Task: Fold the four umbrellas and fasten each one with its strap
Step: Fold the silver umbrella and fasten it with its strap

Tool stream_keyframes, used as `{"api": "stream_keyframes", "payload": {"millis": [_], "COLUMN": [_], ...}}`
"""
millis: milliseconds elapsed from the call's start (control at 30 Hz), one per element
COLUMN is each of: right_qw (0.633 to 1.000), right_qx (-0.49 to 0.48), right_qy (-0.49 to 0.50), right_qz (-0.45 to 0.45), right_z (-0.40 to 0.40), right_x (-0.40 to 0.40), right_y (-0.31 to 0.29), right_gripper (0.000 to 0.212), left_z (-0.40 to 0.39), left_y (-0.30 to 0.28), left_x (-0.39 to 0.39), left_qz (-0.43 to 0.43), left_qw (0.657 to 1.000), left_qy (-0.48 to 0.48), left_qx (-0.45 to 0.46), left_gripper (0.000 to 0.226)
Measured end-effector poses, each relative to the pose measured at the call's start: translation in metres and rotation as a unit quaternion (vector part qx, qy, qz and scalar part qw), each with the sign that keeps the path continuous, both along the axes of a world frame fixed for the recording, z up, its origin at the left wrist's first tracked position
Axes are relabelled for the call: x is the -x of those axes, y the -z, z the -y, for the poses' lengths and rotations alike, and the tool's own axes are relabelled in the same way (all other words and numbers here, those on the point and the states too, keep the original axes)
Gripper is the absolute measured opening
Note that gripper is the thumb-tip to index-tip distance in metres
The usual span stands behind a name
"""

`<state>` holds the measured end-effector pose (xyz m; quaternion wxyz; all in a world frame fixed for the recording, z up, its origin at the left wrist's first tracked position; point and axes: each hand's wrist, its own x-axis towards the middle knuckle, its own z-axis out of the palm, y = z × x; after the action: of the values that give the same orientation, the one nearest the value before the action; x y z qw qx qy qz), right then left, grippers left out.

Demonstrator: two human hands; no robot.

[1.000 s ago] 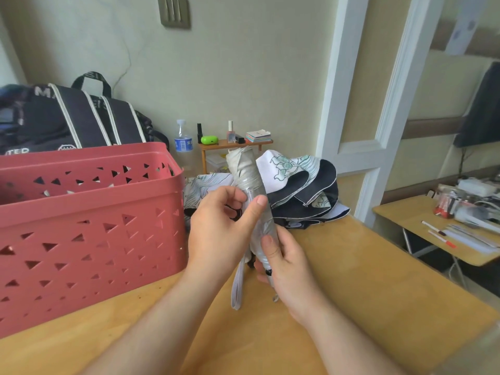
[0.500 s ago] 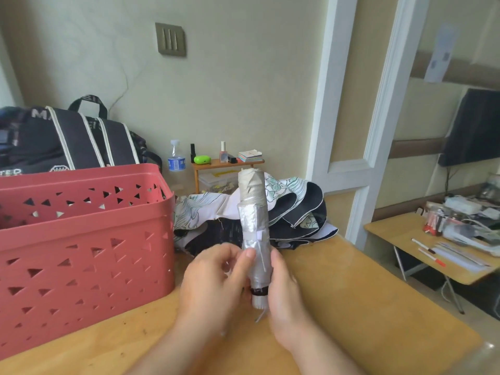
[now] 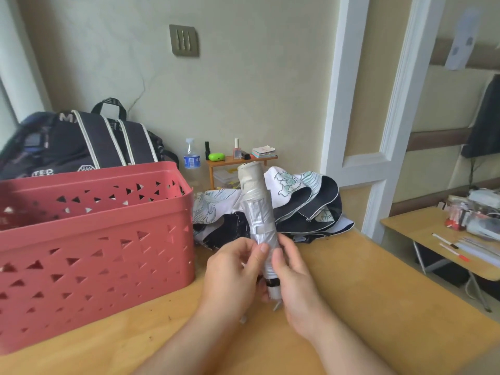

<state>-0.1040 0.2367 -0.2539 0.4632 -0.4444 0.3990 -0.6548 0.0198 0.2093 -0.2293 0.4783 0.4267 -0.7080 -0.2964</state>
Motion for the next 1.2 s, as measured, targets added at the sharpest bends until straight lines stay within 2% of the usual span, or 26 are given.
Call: {"api": "stream_keyframes", "payload": {"millis": [33,133,200,300,400,467,533,633,700,767,900,967,1133,1200], "right_qw": [1.000,0.999,0.999,0.999,1.000,0.999,0.998,0.996,0.994,0.993,0.992,0.992,0.990,0.990], "right_qx": [0.000,-0.029,-0.046,-0.032,-0.020,-0.018,-0.017,-0.017,-0.021,-0.017,-0.009,-0.015,-0.007,0.010], "right_qy": [0.004,0.009,0.008,0.008,-0.005,-0.010,-0.012,-0.005,0.003,0.015,0.033,0.039,0.068,0.072], "right_qz": [0.006,0.025,0.026,0.014,-0.016,-0.035,-0.051,-0.083,-0.110,-0.119,-0.121,-0.119,-0.121,-0.122], "right_z": [0.000,0.000,-0.001,-0.002,-0.003,-0.004,-0.004,-0.004,-0.003,-0.002,-0.003,-0.003,-0.004,-0.005], "right_x": [-0.001,-0.001,0.002,0.004,0.003,0.001,0.001,0.000,0.000,0.000,0.002,0.002,0.001,0.001], "right_y": [0.000,-0.002,-0.003,-0.004,-0.003,-0.002,-0.002,0.000,0.002,0.003,0.002,0.002,0.001,0.000], "right_gripper": [0.032,0.058,0.063,0.053,0.036,0.027,0.024,0.030,0.031,0.029,0.016,0.015,0.006,0.011], "left_z": [-0.003,-0.010,-0.010,-0.004,0.002,0.006,0.010,0.017,0.019,0.018,0.017,0.020,0.028,0.028], "left_y": [-0.002,-0.006,-0.004,-0.002,-0.004,-0.007,-0.011,-0.020,-0.025,-0.029,-0.032,-0.032,-0.027,-0.026], "left_x": [0.001,0.004,0.005,0.004,-0.002,-0.006,-0.010,-0.014,-0.016,-0.018,-0.019,-0.019,-0.018,-0.017], "left_qz": [-0.013,-0.042,-0.087,-0.137,-0.134,-0.123,-0.122,-0.150,-0.156,-0.129,-0.063,-0.062,-0.132,-0.144], "left_qw": [0.999,0.996,0.987,0.967,0.961,0.964,0.976,0.986,0.987,0.991,0.995,0.996,0.990,0.988], "left_qy": [0.024,0.074,0.114,0.181,0.200,0.199,0.157,0.065,0.043,0.023,-0.024,-0.023,0.041,0.057], "left_qx": [-0.017,-0.042,-0.075,-0.115,-0.135,-0.124,-0.090,-0.039,-0.011,0.023,0.069,0.066,0.004,-0.003], "left_gripper": [0.029,0.030,0.030,0.032,0.034,0.035,0.039,0.039,0.029,0.020,0.021,0.020,0.014,0.015]}}
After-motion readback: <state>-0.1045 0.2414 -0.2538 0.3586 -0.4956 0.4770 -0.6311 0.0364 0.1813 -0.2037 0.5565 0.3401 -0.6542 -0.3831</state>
